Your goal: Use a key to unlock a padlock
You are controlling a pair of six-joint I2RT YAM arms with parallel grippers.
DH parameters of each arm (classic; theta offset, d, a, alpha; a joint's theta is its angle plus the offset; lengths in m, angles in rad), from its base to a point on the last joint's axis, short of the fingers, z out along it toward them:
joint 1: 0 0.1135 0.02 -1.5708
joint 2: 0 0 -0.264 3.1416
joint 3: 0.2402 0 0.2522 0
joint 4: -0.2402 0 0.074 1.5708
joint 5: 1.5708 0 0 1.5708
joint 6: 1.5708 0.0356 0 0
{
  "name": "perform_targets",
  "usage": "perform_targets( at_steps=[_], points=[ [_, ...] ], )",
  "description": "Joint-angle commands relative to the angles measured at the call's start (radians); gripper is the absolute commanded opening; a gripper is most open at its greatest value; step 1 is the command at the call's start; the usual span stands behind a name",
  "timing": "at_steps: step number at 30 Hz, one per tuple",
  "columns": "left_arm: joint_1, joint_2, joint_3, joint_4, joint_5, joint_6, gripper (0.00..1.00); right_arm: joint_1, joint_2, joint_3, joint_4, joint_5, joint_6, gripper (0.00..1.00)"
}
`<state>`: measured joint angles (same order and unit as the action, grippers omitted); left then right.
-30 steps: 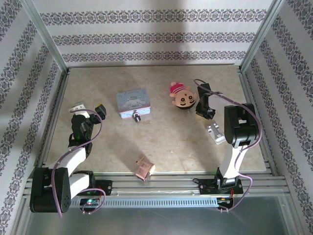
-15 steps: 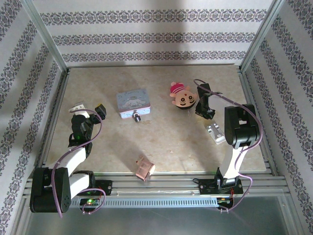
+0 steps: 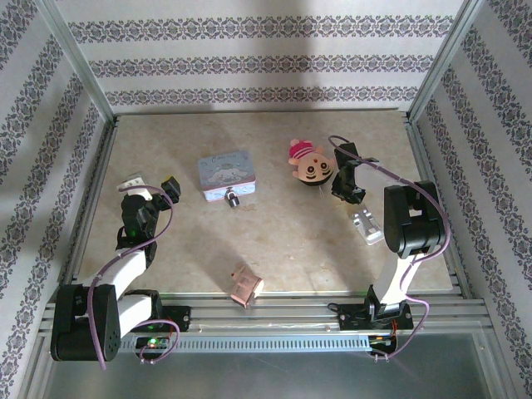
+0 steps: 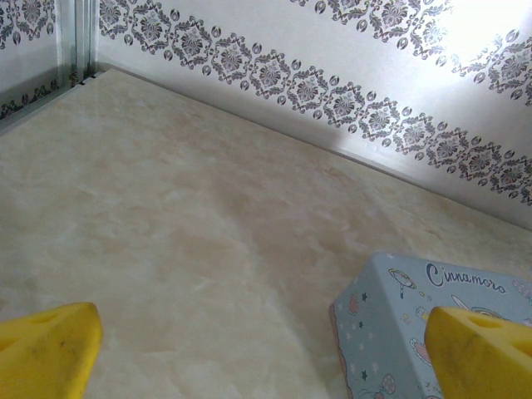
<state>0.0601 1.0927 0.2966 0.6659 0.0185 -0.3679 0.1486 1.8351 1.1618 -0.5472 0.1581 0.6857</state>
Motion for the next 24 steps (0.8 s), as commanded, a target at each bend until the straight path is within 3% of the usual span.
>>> perform_targets(
  at_steps=[1, 17, 24],
  points=[
    [-0.003, -0.016, -0.005, 0.049, 0.0, -0.009, 0.99, 0.008, -0.011, 0.001, -0.026, 0.012, 0.003, 0.24],
    [-0.003, -0.009, -0.004, 0.058, -0.002, -0.011, 0.99, 0.023, 0.047, 0.028, -0.035, -0.003, 0.001, 0.25],
    [-0.003, -0.006, -0.007, 0.06, -0.003, -0.015, 0.99, 0.025, 0.028, 0.008, -0.03, -0.003, 0.006, 0.19]
  ],
)
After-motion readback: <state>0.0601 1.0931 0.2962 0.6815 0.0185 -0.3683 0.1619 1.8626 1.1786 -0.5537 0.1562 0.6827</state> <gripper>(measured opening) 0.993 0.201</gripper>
